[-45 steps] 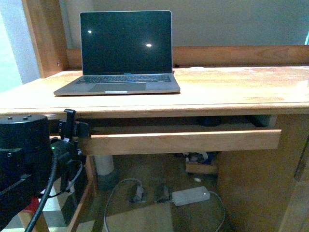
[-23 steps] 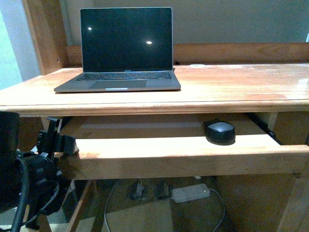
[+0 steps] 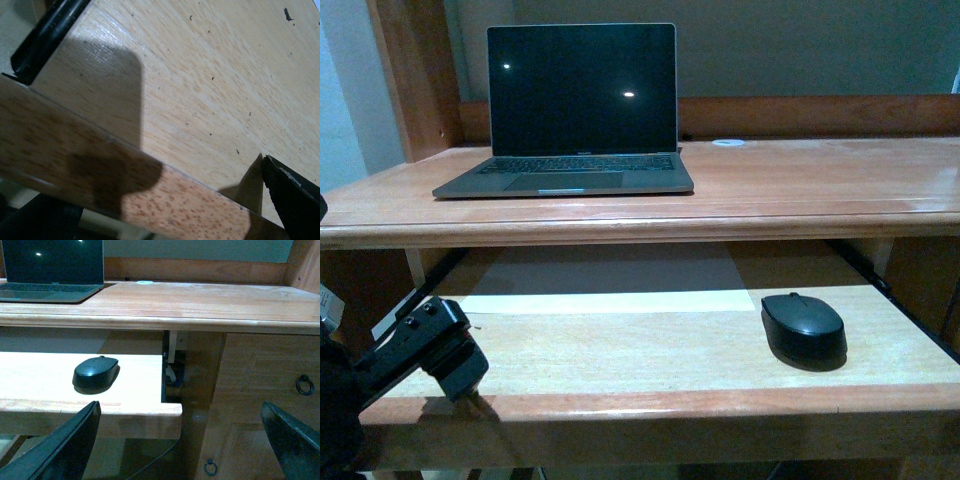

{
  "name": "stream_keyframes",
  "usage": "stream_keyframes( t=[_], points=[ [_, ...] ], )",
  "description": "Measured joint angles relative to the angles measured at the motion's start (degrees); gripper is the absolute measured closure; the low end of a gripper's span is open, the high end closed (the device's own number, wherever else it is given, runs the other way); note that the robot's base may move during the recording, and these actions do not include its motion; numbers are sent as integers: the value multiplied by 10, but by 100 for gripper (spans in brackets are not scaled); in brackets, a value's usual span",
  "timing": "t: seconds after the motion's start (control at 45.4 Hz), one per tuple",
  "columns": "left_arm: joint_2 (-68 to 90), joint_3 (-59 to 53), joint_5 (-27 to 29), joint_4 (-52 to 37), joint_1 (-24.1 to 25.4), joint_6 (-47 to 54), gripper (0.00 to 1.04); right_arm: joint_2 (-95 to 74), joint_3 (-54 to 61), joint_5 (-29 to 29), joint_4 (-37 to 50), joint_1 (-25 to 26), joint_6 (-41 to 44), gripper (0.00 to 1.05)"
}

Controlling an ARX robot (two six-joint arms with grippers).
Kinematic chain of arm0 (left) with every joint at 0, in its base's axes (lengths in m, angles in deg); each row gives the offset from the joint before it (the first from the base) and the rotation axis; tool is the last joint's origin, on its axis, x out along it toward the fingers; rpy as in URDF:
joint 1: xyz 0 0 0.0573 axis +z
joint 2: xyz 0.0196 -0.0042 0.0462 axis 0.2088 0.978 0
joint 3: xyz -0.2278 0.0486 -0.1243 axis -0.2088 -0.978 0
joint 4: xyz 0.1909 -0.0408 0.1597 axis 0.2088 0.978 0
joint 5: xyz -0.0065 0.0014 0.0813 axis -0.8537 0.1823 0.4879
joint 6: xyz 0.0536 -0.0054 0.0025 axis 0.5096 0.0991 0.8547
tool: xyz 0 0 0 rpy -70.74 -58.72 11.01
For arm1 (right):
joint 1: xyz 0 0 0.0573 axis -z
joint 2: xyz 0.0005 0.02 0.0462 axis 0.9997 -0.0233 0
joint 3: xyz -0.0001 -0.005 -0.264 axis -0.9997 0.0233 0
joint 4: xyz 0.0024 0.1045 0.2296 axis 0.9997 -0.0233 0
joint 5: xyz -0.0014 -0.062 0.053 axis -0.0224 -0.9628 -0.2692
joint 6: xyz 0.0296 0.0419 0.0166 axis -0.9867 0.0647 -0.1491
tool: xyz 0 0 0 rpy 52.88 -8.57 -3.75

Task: Place mouse

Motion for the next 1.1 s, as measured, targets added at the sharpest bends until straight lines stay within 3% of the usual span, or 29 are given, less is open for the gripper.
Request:
stream_keyframes(
  t=[0.088, 0.22, 0.352, 0.506, 0.594, 0.616, 0.638, 0.771, 0.925, 1.101],
  points=[
    [-24, 12, -8, 50, 5, 38, 6, 0, 0, 0, 0, 0, 0, 7],
    [-82, 22, -10, 102, 13, 265, 7, 0, 0, 0, 0, 0, 0, 7],
    [-115, 47, -15, 129, 38, 350, 7, 0, 0, 0, 0, 0, 0, 7],
    [-160, 65, -31, 91, 49, 408, 7, 0, 0, 0, 0, 0, 0, 7],
    [-190, 59, -22, -12, 54, 440, 9, 0, 0, 0, 0, 0, 0, 7],
    [-205, 32, 10, -112, 54, 447, 14, 0, 0, 0, 0, 0, 0, 7],
    [-215, 16, 25, -156, 56, 451, 18, 0, 0, 0, 0, 0, 0, 7],
    [-269, -127, 44, -357, 78, 461, 42, 0, 0, 0, 0, 0, 0, 7],
    [-297, -212, 29, -430, 91, 462, 67, 0, 0, 0, 0, 0, 0, 7],
    [-349, -256, 16, -445, 103, 464, 91, 0, 0, 0, 0, 0, 0, 7]
  ],
)
